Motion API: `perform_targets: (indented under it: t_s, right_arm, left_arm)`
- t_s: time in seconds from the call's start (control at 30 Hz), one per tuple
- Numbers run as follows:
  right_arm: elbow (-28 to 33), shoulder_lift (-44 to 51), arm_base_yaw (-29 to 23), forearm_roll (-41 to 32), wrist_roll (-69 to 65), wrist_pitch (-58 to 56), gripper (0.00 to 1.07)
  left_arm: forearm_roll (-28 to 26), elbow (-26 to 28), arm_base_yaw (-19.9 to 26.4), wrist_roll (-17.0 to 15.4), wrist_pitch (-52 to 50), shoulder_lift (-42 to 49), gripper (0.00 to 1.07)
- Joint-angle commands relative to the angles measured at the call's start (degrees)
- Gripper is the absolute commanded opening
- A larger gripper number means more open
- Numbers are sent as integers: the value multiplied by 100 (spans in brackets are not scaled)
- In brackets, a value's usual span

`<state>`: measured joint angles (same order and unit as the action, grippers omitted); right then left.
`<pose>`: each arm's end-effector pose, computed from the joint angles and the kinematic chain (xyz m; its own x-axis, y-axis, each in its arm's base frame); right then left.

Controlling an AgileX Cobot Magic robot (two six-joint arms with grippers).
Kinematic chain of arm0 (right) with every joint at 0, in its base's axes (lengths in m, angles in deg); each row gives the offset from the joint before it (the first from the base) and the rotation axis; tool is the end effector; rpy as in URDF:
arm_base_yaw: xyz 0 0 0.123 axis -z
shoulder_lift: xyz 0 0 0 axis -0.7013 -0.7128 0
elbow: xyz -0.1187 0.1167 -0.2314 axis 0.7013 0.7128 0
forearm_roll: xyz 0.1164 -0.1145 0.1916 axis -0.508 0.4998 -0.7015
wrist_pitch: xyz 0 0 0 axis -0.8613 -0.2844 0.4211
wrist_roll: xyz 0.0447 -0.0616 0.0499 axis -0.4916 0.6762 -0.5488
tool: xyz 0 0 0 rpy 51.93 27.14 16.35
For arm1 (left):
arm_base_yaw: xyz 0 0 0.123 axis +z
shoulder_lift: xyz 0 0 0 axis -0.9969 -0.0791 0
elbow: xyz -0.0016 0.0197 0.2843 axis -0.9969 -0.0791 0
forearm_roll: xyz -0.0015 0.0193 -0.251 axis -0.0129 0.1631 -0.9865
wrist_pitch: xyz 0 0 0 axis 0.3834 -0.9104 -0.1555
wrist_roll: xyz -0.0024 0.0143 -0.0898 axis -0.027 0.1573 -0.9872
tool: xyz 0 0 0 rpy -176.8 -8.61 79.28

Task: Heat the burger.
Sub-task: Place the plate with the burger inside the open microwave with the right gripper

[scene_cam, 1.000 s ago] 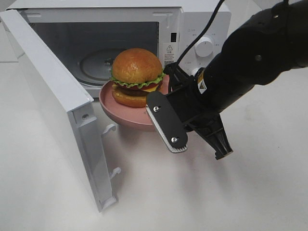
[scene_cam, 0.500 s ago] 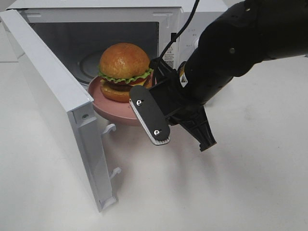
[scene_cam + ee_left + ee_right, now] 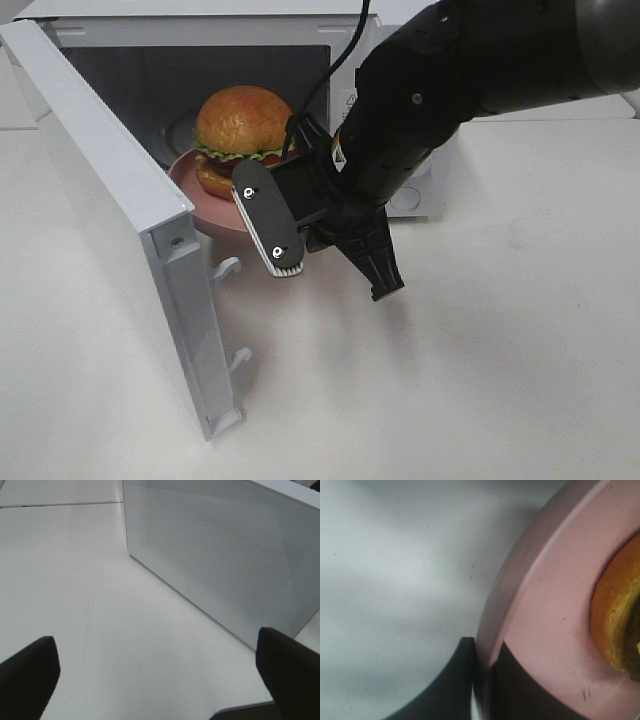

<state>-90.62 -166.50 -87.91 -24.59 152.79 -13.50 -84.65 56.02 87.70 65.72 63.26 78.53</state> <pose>0.2832 0.2561 0.1986 0.4807 -0.8752 -0.0539 -0.7535 -0.3808 -0.5360 -0.0097 -0.0181 0.2824 -0.4409 0.0324 -0.8970 0.1585 0.9865 -0.0423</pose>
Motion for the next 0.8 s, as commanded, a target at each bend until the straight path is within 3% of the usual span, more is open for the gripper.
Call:
perform_targets:
  t_s: [0.03,0.8]
  right_arm:
    - [-344,-86,-11,235,-132,155,0]
    - [-2217,-1352,-11,710,-900,-722,0]
  left_arm:
    - [-52,-17,23,0,-80,97,100]
    - [-52,-17,23,0,-80,97,100]
